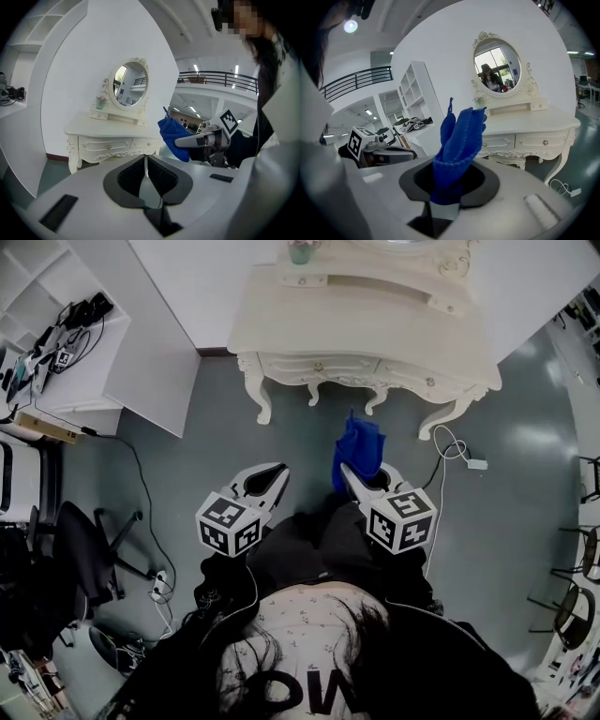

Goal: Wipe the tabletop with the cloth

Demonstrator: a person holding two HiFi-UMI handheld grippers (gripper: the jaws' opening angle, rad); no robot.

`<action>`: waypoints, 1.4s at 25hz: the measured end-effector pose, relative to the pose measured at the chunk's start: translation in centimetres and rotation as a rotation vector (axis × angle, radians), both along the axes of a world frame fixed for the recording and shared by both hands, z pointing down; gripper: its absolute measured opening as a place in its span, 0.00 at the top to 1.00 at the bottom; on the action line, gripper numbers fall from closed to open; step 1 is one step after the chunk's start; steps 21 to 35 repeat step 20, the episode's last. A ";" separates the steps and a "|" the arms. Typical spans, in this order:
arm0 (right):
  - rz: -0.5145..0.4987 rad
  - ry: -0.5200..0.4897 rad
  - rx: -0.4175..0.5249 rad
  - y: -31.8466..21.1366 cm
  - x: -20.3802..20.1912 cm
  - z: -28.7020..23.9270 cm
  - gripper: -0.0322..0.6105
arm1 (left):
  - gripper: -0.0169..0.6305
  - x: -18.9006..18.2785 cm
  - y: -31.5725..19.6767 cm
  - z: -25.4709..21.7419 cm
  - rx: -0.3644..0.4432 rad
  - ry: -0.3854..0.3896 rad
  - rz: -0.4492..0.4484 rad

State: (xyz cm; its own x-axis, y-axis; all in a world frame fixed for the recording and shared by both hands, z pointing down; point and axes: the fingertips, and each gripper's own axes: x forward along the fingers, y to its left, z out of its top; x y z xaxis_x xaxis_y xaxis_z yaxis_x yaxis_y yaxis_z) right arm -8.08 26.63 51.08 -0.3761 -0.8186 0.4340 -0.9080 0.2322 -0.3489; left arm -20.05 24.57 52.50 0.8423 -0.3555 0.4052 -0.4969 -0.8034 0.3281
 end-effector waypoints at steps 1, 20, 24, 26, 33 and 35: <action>-0.001 0.001 0.001 0.1 -0.1 0.0 0.78 | 0.97 -0.1 0.0 0.0 0.002 0.001 0.001; 0.034 0.036 0.005 -0.3 0.4 -0.9 0.78 | 0.97 -3.2 0.8 0.6 -0.010 0.022 -0.043; 0.034 0.036 0.005 -0.3 0.4 -0.9 0.78 | 0.97 -3.2 0.8 0.6 -0.010 0.022 -0.043; 0.034 0.036 0.005 -0.3 0.4 -0.9 0.78 | 0.97 -3.2 0.8 0.6 -0.010 0.022 -0.043; 0.034 0.036 0.005 -0.3 0.4 -0.9 0.78 | 0.97 -3.2 0.8 0.6 -0.010 0.022 -0.043; 0.034 0.036 0.005 -0.3 0.4 -0.9 0.78 | 0.97 -3.2 0.8 0.6 -0.010 0.022 -0.043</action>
